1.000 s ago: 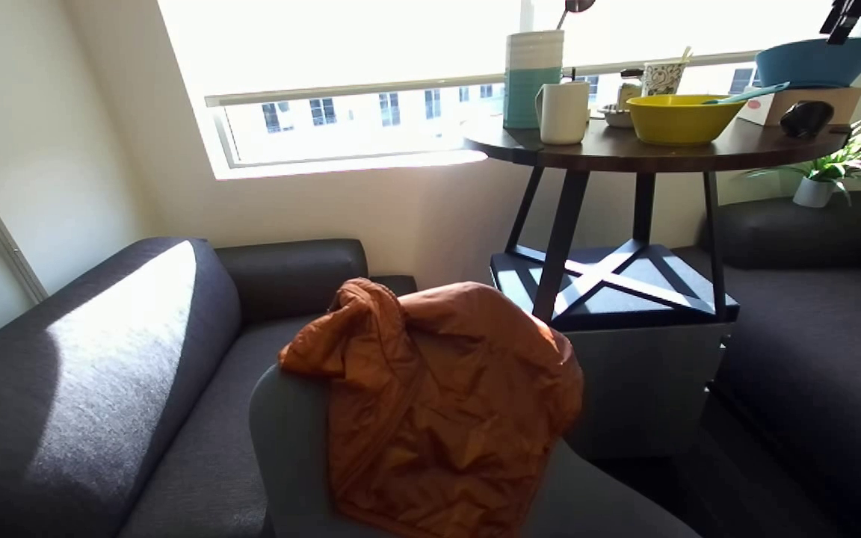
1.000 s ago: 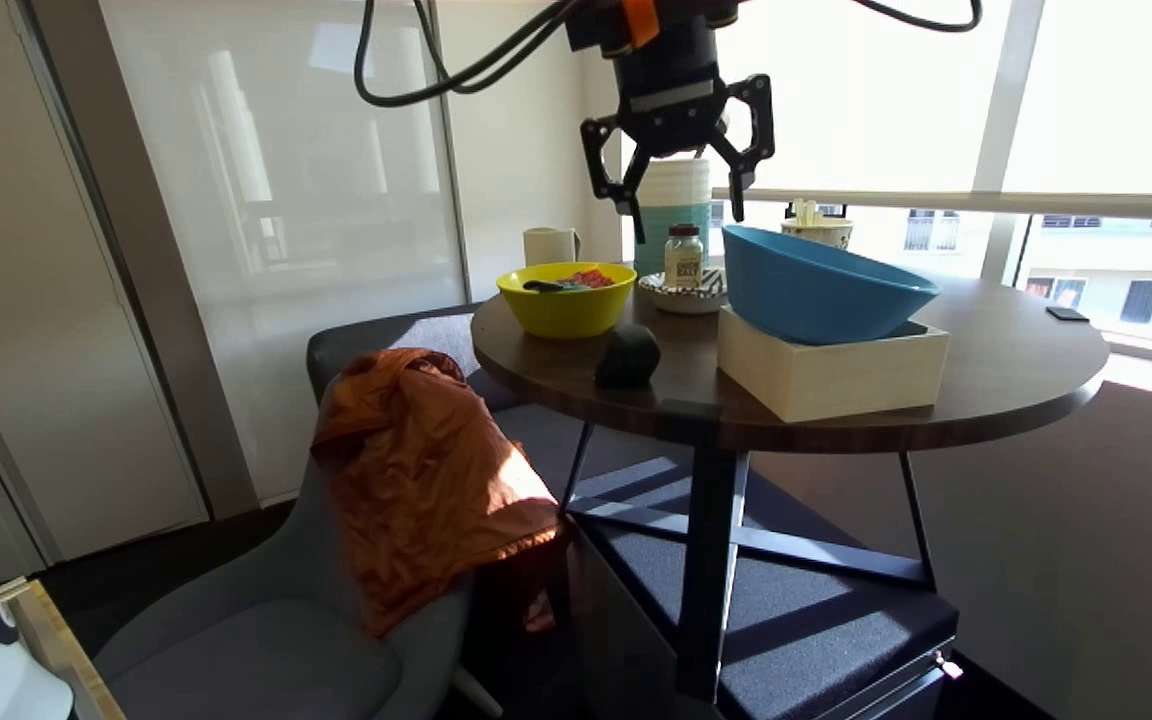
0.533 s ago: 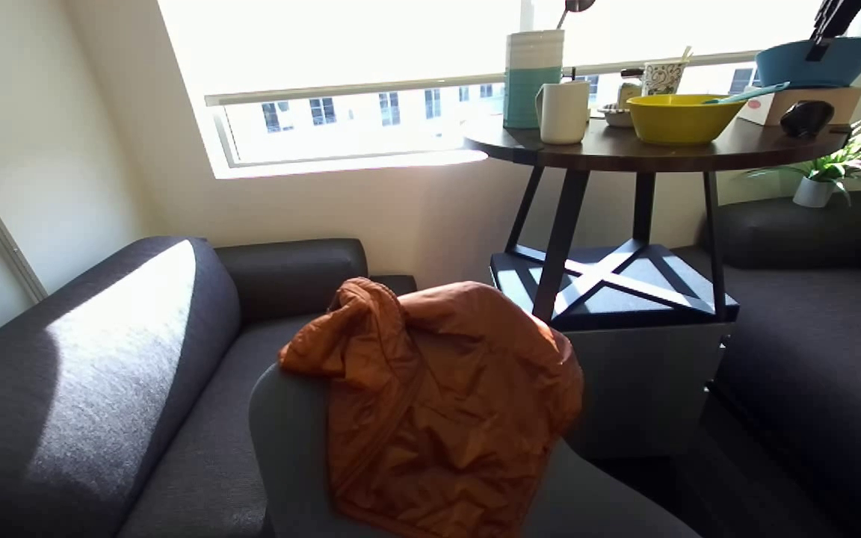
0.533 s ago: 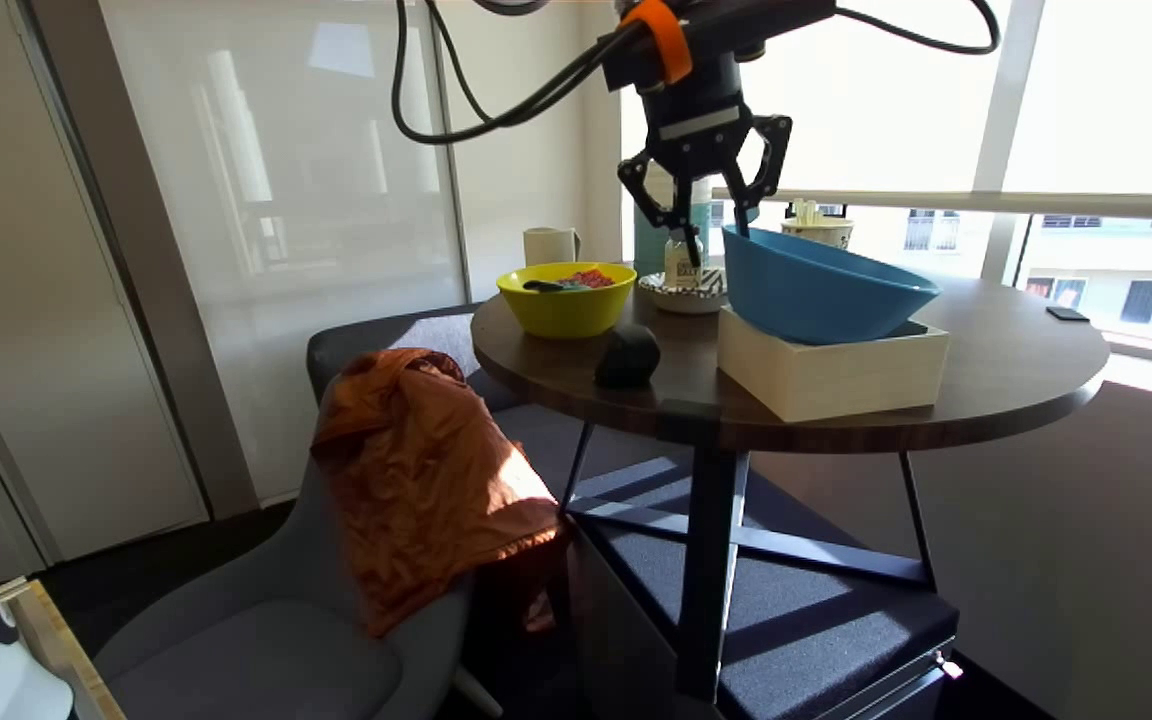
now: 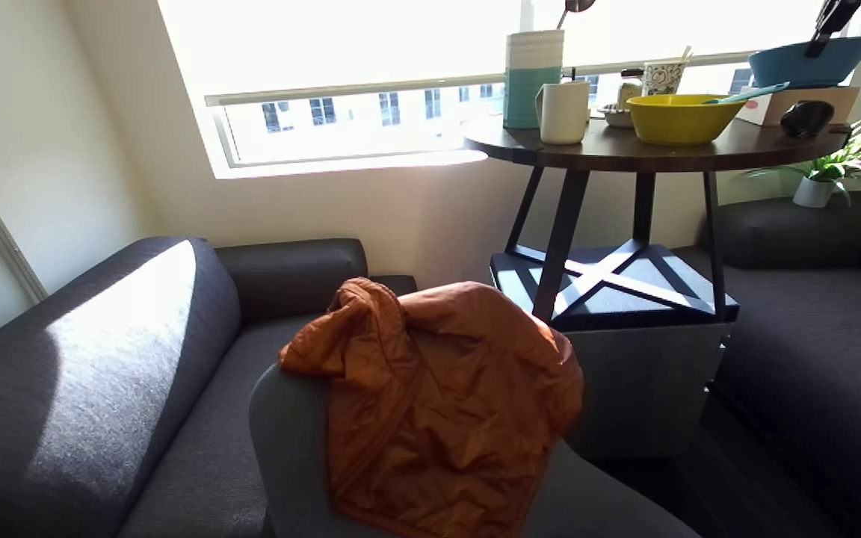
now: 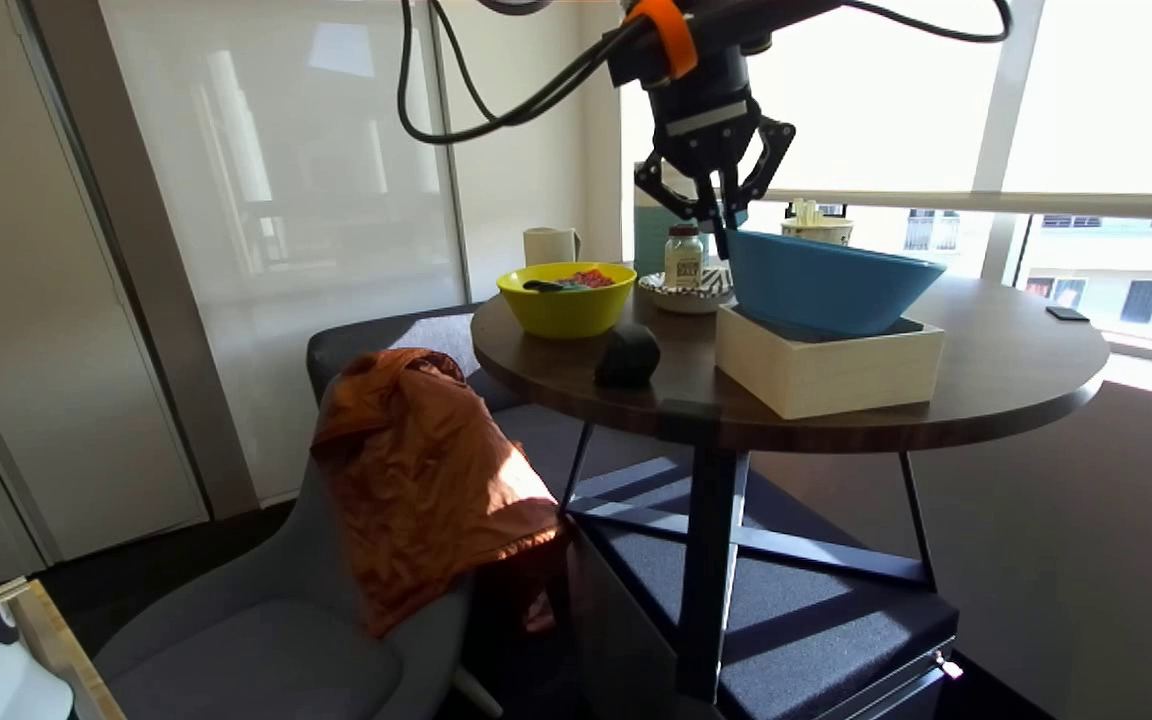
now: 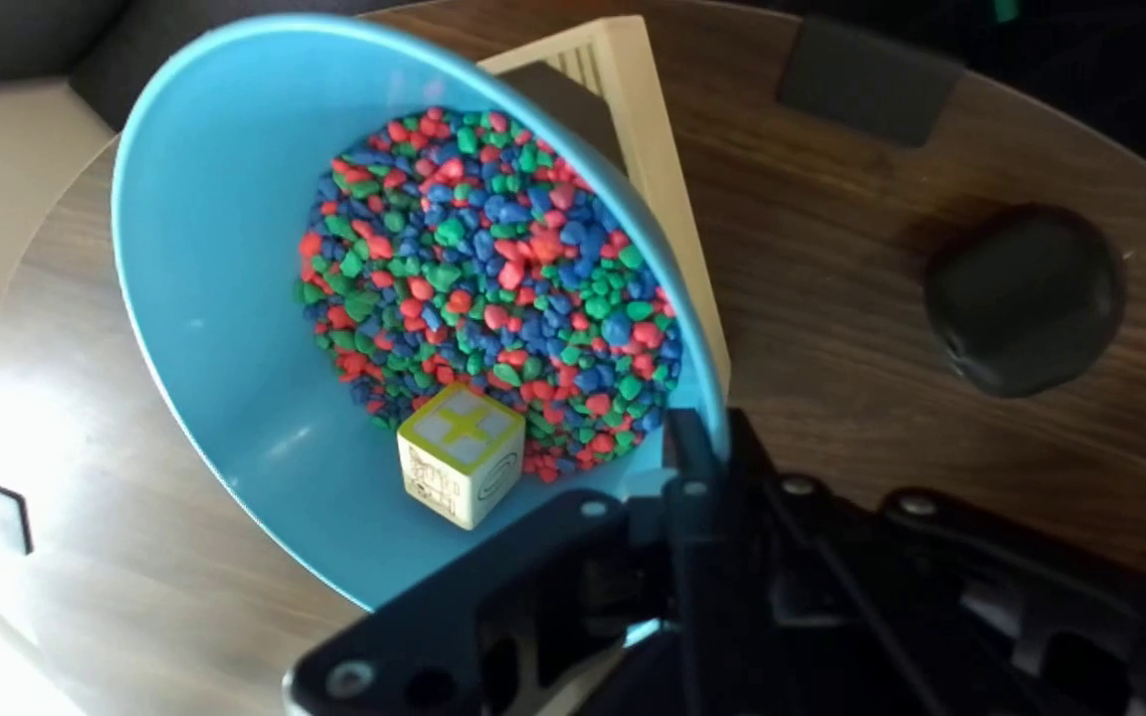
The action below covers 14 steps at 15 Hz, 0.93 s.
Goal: Put the blue bowl on the table.
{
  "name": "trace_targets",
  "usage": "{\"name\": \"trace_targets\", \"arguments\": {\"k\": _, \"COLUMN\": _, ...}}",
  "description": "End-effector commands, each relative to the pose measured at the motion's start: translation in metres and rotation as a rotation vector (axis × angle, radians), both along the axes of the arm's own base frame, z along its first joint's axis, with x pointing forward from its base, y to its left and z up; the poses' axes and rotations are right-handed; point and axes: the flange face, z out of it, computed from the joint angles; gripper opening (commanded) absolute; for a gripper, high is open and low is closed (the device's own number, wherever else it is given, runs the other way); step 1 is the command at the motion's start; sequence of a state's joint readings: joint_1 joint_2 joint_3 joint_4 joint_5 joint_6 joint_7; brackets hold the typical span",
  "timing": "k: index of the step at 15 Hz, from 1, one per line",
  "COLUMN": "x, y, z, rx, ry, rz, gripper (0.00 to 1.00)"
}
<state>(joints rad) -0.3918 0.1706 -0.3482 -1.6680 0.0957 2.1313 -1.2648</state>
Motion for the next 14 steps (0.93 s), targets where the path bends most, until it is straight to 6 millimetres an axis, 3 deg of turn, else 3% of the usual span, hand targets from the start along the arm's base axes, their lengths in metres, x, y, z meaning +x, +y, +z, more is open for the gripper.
{"name": "trace_targets", "arguments": {"k": 1, "x": 0.003, "y": -0.003, "z": 0.016, "rx": -0.026, "ry": -0.031, "rz": -0.019, "gripper": 0.01}}
{"name": "trace_targets", "arguments": {"k": 7, "x": -0.012, "y": 0.001, "z": 0.064, "rx": -0.071, "ry": -0.204, "rz": -0.024, "gripper": 0.01}}
{"name": "trace_targets", "arguments": {"k": 11, "x": -0.023, "y": 0.023, "z": 0.083, "rx": -0.031, "ry": -0.23, "rz": 0.062, "gripper": 0.01}}
{"name": "trace_targets", "arguments": {"k": 14, "x": -0.025, "y": 0.047, "z": 0.085, "rx": 0.031, "ry": -0.227, "rz": 0.157, "gripper": 0.01}}
